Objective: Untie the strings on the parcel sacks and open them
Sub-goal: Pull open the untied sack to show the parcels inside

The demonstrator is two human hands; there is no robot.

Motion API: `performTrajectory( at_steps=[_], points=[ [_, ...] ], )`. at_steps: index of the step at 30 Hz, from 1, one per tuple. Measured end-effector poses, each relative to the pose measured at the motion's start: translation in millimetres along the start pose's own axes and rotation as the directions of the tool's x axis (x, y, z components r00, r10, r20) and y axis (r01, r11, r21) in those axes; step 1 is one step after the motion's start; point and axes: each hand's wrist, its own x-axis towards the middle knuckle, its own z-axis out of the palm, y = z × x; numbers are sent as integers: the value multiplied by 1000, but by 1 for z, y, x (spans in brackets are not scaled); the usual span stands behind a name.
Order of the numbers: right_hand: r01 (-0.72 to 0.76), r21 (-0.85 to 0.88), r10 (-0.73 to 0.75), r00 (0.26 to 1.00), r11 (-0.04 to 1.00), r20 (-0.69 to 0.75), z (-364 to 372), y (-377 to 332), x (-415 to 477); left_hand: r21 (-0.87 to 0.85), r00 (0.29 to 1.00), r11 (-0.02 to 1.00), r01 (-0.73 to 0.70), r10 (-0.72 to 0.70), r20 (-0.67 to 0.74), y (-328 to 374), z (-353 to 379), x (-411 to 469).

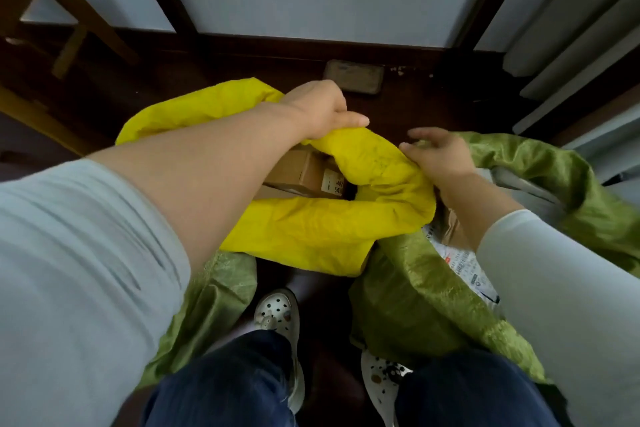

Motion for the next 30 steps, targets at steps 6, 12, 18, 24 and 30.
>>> performTrajectory(
  at_steps=[6,12,18,24,30],
  points=[
    [582,-410,-581,801,702,141,29,-32,-38,-109,979,976,190,-197,-54,12,7,16],
    [453,-207,-443,891,867,95,36,-35,-24,9,903,989,146,-130,-409,18,3,1],
    [28,91,-39,991,995,125,21,-54,-3,476,888,874,101,136,-439,-33,16,-45],
    [-143,-186,165,981,972,105,26,-63,6,311,973,950,42,32,-228,-52,18,-43],
    [65,-452,-54,998,890,38,27,-54,19,-445,959,866,229,-279,-50,-64,7,-31]
  ],
)
